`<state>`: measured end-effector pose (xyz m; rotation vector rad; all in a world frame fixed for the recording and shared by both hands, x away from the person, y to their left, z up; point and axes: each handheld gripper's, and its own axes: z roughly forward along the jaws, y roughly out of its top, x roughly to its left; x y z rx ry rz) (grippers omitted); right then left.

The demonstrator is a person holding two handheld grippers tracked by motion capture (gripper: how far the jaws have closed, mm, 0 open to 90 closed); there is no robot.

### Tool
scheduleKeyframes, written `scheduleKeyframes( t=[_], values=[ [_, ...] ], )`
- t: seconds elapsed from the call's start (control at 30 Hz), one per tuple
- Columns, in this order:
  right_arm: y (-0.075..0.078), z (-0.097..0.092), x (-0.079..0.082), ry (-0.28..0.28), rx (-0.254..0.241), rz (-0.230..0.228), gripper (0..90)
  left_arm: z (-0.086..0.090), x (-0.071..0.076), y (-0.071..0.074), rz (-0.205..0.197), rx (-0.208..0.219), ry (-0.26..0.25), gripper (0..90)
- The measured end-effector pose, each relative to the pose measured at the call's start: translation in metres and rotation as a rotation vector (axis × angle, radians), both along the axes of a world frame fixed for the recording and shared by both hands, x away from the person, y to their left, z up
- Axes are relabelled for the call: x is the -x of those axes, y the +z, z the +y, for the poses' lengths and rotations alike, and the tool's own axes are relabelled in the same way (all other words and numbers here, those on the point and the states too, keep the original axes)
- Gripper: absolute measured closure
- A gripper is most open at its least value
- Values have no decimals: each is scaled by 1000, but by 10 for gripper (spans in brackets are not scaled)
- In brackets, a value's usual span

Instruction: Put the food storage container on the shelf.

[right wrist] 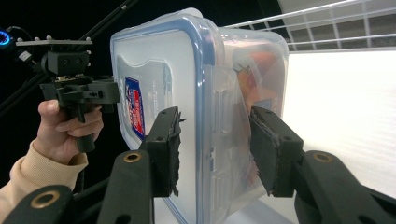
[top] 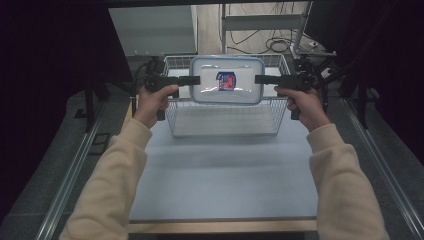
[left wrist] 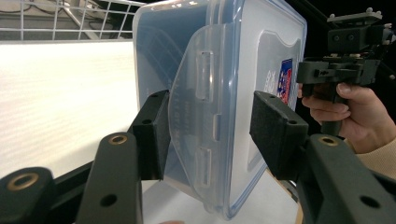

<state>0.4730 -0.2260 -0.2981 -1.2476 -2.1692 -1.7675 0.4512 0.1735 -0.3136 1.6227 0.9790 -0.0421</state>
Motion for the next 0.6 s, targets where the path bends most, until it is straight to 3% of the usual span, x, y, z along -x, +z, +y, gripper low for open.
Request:
scheduleKeyframes(
  t=[0.23,0.6],
  values=[
    [-3,-4,-17,-15,-10,34,542,-4,-18,-1,18,-10,-3,491],
    [-2,-5,-39,-45,-5,64,539,-5,-40,-10,60,30,2,490]
  ],
)
